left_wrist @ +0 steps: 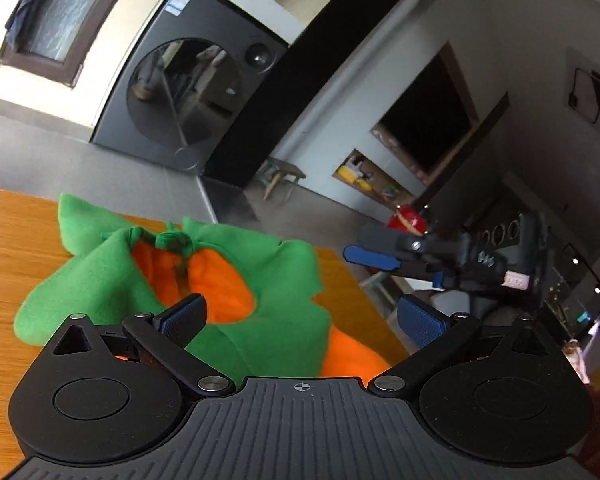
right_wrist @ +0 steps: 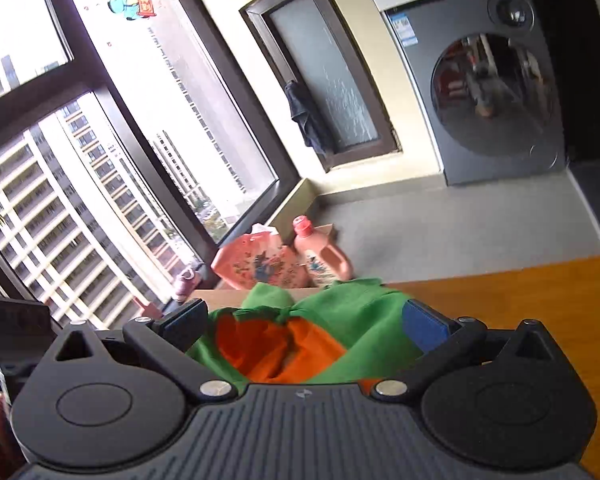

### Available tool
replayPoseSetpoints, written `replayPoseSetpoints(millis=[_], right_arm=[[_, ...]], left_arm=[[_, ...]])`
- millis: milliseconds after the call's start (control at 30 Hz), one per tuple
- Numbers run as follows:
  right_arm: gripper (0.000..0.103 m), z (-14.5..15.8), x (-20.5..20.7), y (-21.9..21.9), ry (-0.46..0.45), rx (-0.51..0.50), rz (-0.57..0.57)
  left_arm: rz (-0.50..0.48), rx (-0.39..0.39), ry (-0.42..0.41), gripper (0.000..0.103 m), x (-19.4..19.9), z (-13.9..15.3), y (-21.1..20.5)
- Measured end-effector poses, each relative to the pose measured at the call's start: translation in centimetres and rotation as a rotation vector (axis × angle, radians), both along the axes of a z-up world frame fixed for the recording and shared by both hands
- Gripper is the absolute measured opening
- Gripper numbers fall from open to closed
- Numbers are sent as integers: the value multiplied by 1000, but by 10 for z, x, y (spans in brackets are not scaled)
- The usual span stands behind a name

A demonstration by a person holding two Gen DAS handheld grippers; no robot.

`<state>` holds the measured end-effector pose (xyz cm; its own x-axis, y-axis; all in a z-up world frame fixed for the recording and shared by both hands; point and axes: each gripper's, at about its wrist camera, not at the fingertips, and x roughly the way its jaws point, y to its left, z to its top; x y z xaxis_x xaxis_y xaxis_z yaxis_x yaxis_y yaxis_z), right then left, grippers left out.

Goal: Fold clothes

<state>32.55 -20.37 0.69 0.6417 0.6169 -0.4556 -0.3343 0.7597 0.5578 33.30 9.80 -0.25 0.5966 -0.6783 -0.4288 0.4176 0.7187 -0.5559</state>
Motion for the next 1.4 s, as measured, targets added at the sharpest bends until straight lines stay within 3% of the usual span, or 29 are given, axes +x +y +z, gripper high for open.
replayPoseSetpoints(millis=[67,133,233,467,633,667,733,800,833,867,1000,1133,1167,1200,1233,1267,1300,1400], right_arm=[[103,-17,9,4,84,82,15],[103,-33,15,9,134,78,20],[103,-57,18,20,167,-6,25],[103,-64,15,24,125,-14,27],[103,-56,13,32,120,-78,122],[103,-47,8,28,97,-86,111],[103,-23,-9,21,-62,-156,86],[103,-3,-19,27,-238,-356,55],[103,0,-17,31,-267,-420,45],[100,-4,-10,37,-262,-466,45],[79,-27,20,66,-220,-628,73],[73,-49,29,93,-254,-757,113],[67,-53,29,98,-265,-773,122],[60,-51,31,99,-254,-760,129],[41,-48,33,99,-239,-742,136],[32,-45,34,97,-229,-718,127],[31,-39,32,94,-235,-697,119],[22,-17,17,80,-280,-637,111]], left_arm=[[59,43,67,103,12,-19,3],[97,7,155,103,23,-35,11],[118,-43,167,103,25,-42,21],[159,-46,194,103,32,-43,23],[149,26,175,103,24,-30,14],[152,38,133,103,18,-22,15],[180,88,12,103,3,-2,18],[270,234,-91,103,-3,17,15],[306,320,-110,103,1,22,10],[324,394,-115,101,8,23,4],[280,497,-52,81,35,5,-16],[241,627,-65,81,41,-15,-40],[239,663,-70,76,40,-20,-43],[239,684,-68,64,41,-24,-46],[241,690,-57,58,41,-25,-46],[244,676,-50,54,41,-25,-44],[247,656,-50,44,39,-23,-41],[239,582,-71,32,28,-10,-32]])
